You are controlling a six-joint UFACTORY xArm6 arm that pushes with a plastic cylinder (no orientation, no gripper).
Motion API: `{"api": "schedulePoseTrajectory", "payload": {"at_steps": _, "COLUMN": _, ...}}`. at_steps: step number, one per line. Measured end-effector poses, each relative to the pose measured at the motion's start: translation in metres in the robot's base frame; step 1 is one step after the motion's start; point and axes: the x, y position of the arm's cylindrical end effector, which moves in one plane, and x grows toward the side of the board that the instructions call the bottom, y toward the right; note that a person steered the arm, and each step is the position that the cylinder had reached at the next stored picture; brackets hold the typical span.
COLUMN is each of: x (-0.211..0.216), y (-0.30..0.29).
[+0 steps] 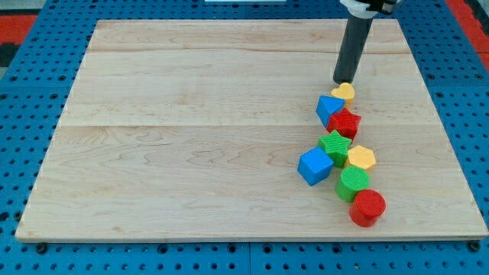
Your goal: Move the yellow heart to the bottom right of the yellow hexagon
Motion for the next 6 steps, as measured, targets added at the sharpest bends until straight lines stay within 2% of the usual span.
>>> {"api": "schedulePoseTrajectory", "payload": {"at_steps": 1, "x": 0.057, "y": 0.007}}
{"api": "schedulePoseTrajectory", "payload": {"at_steps": 2, "x": 0.071, "y": 0.024}}
{"api": "schedulePoseTrajectory", "payload": {"at_steps": 3, "x": 0.132, "y": 0.119}}
{"api": "schedulePoseTrajectory", "payload": {"at_steps": 4, "x": 0.250, "y": 0.124}}
{"api": "schedulePoseTrajectory", "payload": {"at_steps": 6, "x": 0.270, "y": -0.001}}
